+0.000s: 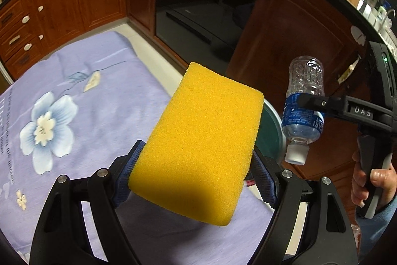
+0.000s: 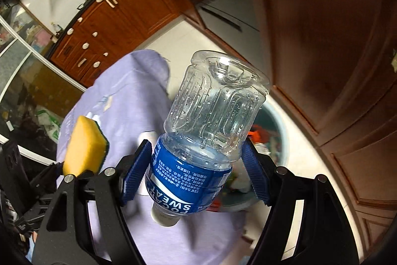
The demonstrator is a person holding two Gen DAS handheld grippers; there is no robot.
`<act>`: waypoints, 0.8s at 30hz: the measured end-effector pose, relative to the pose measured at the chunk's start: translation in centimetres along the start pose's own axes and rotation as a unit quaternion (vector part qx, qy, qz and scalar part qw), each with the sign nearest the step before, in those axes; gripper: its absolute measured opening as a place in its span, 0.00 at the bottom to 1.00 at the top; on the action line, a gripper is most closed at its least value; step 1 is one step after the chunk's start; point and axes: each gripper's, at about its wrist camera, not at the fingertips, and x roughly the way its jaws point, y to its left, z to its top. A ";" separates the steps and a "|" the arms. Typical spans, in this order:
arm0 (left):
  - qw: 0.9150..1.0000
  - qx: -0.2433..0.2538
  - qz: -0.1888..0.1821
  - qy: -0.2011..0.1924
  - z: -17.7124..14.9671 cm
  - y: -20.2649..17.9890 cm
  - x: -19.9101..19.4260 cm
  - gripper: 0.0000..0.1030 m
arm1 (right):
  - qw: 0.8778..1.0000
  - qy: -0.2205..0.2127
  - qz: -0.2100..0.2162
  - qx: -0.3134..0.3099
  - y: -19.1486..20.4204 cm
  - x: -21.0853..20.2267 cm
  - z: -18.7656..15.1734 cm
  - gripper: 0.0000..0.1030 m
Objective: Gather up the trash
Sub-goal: 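Carry the bottle and sponge over the teal bin, then open the right gripper to drop the bottle while the left drops the sponge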
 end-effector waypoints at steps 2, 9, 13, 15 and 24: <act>1.000 0.001 -0.002 0.006 0.2 -0.6 0.7 0.79 | 1.000 0.004 -0.005 0.001 -0.7 0.4 0.0 0.68; 1.000 0.003 0.002 0.020 0.7 -1.2 2.3 0.79 | 1.000 0.021 -0.017 -0.002 -2.3 2.1 -0.2 0.68; 1.000 -0.002 0.003 0.022 0.9 -1.2 3.0 0.79 | 0.999 0.032 -0.017 -0.001 -2.9 3.2 -0.3 0.69; 1.000 -0.001 0.004 0.024 0.9 -1.2 3.3 0.79 | 0.999 0.038 -0.016 -0.001 -3.0 3.8 -0.2 0.69; 0.999 0.007 0.002 0.033 0.8 -1.6 4.2 0.79 | 0.999 0.042 -0.014 0.014 -3.4 4.7 0.1 0.71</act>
